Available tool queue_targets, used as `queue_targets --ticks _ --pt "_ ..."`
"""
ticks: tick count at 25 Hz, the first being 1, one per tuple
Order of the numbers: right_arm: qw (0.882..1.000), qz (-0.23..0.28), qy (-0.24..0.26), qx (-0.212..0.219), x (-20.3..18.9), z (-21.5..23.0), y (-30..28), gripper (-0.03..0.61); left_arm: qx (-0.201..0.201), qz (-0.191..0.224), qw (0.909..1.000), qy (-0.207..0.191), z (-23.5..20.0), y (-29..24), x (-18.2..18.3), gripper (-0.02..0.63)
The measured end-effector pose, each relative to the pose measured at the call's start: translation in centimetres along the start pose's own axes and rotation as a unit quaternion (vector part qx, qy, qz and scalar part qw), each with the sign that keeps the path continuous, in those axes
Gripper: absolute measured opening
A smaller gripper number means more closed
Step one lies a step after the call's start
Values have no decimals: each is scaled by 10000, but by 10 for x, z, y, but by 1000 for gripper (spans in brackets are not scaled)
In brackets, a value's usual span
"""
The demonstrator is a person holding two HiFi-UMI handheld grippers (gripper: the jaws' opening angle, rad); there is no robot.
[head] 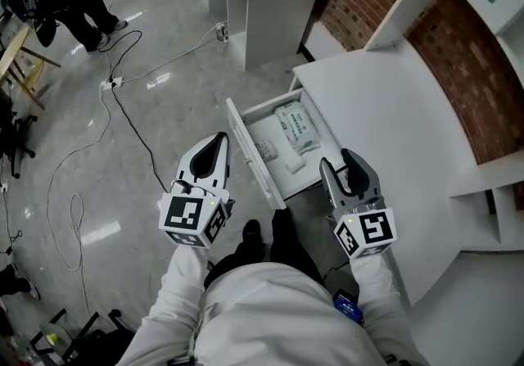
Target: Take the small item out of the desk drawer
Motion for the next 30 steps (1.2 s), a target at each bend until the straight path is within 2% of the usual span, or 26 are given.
queue_targets --ticks 11,17,20,23,30 --pt "9971 -285 352 605 -18 15 -46 207 548 57 9985 -17 -19 -19 6 18" --pt "9836 -583 1059 1340 -37 12 -70 207 901 21 9959 37 -27 -28 5 18" --pt "9697 -727 1507 1780 -51 8 -79 207 1095 0 9940 83 -31 -32 3 18" --pt "9501 -886 1945 2273 -66 -3 -84 207 1246 -32 9921 129 -35 -34 -1 18" --pt "8910 -977 3005 3261 -103 -29 -91 207 1605 -110 9868 178 -37 -32 -5 18"
Point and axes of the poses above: the fingertips, and each gripper's own axes: y backward along the fingers, z to its right, x out of its top, the point moved 1 cm from there along y, backward along the fingers, and after that the axes turned 15 degrees about -x, right-handed, at the moved point
